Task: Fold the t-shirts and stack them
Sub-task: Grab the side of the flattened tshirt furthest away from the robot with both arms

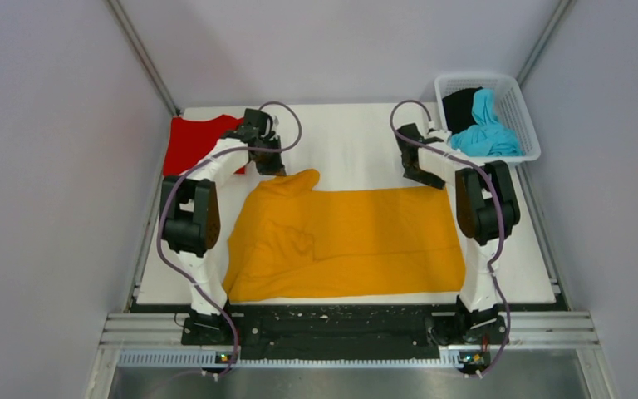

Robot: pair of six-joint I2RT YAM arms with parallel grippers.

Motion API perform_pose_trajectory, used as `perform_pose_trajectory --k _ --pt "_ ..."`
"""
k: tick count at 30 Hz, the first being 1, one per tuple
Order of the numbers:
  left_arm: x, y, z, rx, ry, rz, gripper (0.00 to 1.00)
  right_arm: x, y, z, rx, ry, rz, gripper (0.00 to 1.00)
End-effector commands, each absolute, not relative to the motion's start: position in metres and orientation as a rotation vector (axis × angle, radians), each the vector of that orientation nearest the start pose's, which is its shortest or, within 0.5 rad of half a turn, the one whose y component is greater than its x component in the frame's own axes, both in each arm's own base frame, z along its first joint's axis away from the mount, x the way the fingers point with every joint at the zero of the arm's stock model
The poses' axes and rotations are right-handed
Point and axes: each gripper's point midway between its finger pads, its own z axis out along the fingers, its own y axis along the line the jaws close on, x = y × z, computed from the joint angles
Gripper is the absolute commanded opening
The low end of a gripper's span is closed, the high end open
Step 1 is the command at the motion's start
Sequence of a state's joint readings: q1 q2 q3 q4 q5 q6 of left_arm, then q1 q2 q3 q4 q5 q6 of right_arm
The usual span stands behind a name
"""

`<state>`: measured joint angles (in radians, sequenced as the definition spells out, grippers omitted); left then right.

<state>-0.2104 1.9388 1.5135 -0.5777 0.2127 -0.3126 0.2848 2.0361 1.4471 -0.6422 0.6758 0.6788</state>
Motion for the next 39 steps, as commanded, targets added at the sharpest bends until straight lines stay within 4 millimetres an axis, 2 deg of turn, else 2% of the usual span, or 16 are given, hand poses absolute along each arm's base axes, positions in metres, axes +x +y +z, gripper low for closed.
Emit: perform_pose_trajectory --k 1,7,9,14,19,21,25,30,33,39 --pt "0.442 -0.150 0.120 -0.037 2.519 -0.512 0.00 0.412 0.016 0.045 0.662 2.380 -0.675 0.73" --pt "0.436 -0.147 0.127 -0.039 2.509 -0.505 0.00 0.402 0.003 0.043 0.718 2.359 -0.709 0.49" --pt "0.434 -0.146 0.127 -0.041 2.509 -0.504 0.00 0.401 0.002 0.042 0.729 2.355 -0.707 0.43" --pt "0.430 -0.146 0.129 -0.045 2.508 -0.506 0.00 0.408 0.005 0.041 0.742 2.333 -0.662 0.22" --pt "0.428 -0.146 0.132 -0.046 2.503 -0.514 0.00 0.418 0.010 0.045 0.729 2.307 -0.602 0.11" --pt "0.427 -0.147 0.132 -0.044 2.504 -0.523 0.00 0.421 0.013 0.048 0.720 2.310 -0.576 0.00" --pt "0.420 -0.146 0.137 -0.047 2.498 -0.528 0.00 0.420 0.017 0.060 0.703 2.304 -0.522 0.00" --pt "0.403 -0.144 0.140 -0.072 2.485 -0.546 0.00 0.400 0.022 0.071 0.659 2.320 -0.468 0.00" --pt "0.388 -0.142 0.143 -0.088 2.479 -0.553 0.00 0.382 0.025 0.072 0.627 2.344 -0.446 0.00" --pt "0.344 -0.135 0.144 -0.150 2.475 -0.573 0.00 0.357 0.032 0.088 0.565 2.356 -0.375 0.00"
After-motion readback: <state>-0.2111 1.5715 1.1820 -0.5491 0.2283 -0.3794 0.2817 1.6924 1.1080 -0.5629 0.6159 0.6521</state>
